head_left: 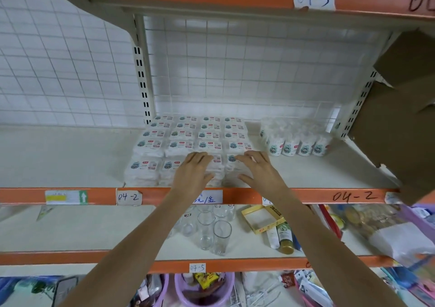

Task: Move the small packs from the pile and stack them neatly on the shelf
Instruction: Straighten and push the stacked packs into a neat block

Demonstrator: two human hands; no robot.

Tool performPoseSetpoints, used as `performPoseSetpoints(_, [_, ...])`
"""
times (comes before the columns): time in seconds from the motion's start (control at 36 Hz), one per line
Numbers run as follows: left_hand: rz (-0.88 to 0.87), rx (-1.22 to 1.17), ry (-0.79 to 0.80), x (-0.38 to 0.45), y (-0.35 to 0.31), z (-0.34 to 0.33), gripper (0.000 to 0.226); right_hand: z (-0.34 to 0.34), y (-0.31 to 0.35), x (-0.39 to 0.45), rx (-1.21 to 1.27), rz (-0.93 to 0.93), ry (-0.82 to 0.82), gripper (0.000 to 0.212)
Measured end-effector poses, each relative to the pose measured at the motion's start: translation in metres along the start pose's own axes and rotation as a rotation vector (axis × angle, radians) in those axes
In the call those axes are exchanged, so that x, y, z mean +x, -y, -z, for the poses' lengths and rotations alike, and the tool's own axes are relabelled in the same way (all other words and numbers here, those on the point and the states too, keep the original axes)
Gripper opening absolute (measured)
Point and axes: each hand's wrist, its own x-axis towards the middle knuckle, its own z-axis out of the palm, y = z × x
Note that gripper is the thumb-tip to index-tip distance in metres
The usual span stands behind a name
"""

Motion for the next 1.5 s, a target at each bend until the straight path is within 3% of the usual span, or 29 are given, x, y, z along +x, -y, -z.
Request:
performPoseSetpoints(0.14, [0.065,-0.024,0.107,0.008,-0.004,0.008,0.05,0.004,-0.003,0.006,0.026,-0.032,0.083,0.054])
performPoseSetpoints(0.25, [0.039,-0.065,0.1,0.014,0.001,0.011,0.075,0.012,-0.005,0.013,0.254,-0.159,0.056,0.063])
performPoseSetpoints(0.31, [0.045,-0.032,0.213,0.021,0.004,0.011,0.088,0.016,-0.005,0.018,0.244,-0.166,0.099,0.074])
performPoseSetpoints(0.39, [0.075,0.023,0.392,0.032,0.005,0.01,0.112,0.019,0.0,0.025,0.293,-0.238,0.274,0.07])
performPoseSetpoints(0.44, [0.081,0.003,0.446,0.035,0.002,0.006,0.117,0.015,0.001,0.03,0.371,-0.326,0.332,0.072])
performPoseSetpoints(0.5, [0.087,-0.011,0.46,0.035,0.001,0.0,0.112,0.012,0.001,0.034,0.455,-0.407,0.339,0.075])
performPoseSetpoints(0.61, [0.076,0.023,0.421,0.033,0.003,-0.006,0.137,0.01,0.002,0.035,0.506,-0.407,0.345,0.071])
performPoseSetpoints(0.69, [0.071,0.025,0.384,0.032,0.004,-0.007,0.139,0.005,-0.001,0.036,0.503,-0.414,0.357,0.073])
performPoseSetpoints(0.81, [0.053,0.044,0.371,0.034,0.003,-0.007,0.138,0.002,-0.001,0.036,0.485,-0.408,0.379,0.072])
performPoseSetpoints(0.92, [0.06,0.058,0.378,0.034,0.002,-0.006,0.121,-0.004,-0.004,0.035,0.418,-0.402,0.406,0.07])
performPoseSetpoints(1.06, [0.055,0.07,0.381,0.035,0.001,-0.004,0.129,0.002,-0.005,0.038,0.248,-0.391,0.459,0.07])
performPoseSetpoints(1.19, [0.071,0.03,0.359,0.037,0.003,0.0,0.132,0.015,0.006,0.039,0.149,-0.344,0.321,0.061])
performPoseSetpoints(1.42, [0.221,-0.275,0.154,0.025,0.054,0.035,0.092,0.012,0.045,0.065,0.124,-0.042,0.191,0.043])
performPoseSetpoints(1.5, [0.356,-0.346,0.046,0.011,0.09,0.049,0.059,0.005,0.061,0.077,0.17,0.037,0.205,0.033])
